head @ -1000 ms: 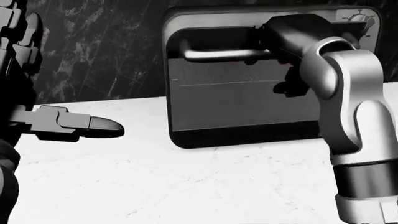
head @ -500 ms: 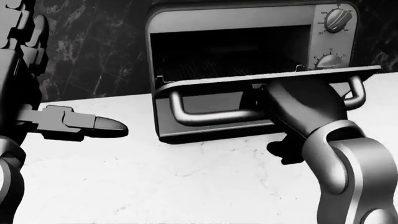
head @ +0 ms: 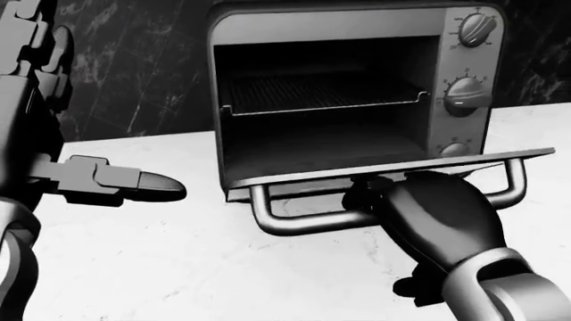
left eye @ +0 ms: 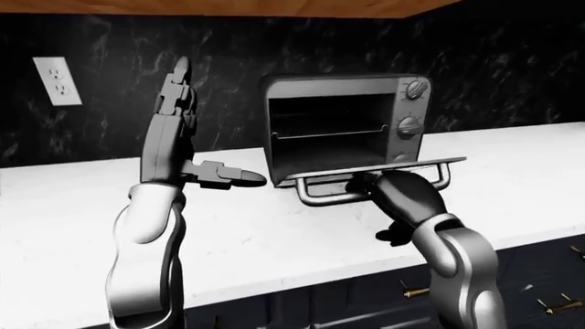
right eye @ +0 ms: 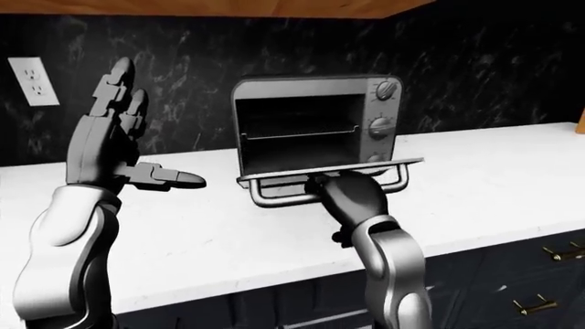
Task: Open the toaster oven door.
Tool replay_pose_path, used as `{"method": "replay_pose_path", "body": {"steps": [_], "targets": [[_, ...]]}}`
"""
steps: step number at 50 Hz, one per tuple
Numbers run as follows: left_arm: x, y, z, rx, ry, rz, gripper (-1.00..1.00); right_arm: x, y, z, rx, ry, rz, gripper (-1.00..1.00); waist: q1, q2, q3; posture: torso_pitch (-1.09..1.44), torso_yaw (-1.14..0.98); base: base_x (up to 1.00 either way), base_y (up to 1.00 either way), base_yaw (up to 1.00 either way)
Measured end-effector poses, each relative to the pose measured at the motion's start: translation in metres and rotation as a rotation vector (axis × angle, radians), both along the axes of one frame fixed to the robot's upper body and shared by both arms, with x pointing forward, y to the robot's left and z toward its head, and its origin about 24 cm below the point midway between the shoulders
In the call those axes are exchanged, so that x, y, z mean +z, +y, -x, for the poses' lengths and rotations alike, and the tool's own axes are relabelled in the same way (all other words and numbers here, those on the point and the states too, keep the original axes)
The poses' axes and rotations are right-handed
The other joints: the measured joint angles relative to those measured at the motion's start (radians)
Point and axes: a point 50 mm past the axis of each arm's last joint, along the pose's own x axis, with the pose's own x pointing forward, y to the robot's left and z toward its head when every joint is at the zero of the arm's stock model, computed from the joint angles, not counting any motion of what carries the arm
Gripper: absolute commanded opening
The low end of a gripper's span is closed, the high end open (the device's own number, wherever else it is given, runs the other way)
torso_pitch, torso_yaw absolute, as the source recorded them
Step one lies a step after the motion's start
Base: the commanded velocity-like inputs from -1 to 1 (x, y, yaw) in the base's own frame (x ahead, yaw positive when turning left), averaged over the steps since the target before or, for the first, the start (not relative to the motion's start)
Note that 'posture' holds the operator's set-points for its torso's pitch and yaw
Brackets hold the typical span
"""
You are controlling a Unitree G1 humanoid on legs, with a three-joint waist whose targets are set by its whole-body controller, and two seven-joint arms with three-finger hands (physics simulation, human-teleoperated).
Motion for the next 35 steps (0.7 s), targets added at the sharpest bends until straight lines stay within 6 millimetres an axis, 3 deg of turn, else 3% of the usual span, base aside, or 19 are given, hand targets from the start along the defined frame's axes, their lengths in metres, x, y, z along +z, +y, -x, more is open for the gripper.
{"method": "replay_pose_path", "body": {"steps": [7,18,35], "targets": [[0.0,0.001,0.0,0.002,0.003,-0.001,1.0,-0.009,-0.004,0.012,0.007,0.042,0.016,0.54,0.001,-0.002,0.003,-0.6,0.0,0.0,0.0,0.0],[-0.002,-0.001,-0.003,-0.004,0.008,-0.001,1.0,-0.025,-0.01,0.033,0.021,0.136,0.043,1.0,0.002,-0.005,0.01,-0.6,0.0,0.0,0.0,0.0],[-0.008,-0.004,-0.007,-0.009,0.018,0.0,1.0,-0.028,-0.024,0.074,-0.008,0.189,0.053,1.0,0.029,-0.011,0.016,-0.6,0.0,0.0,0.0,0.0]]}}
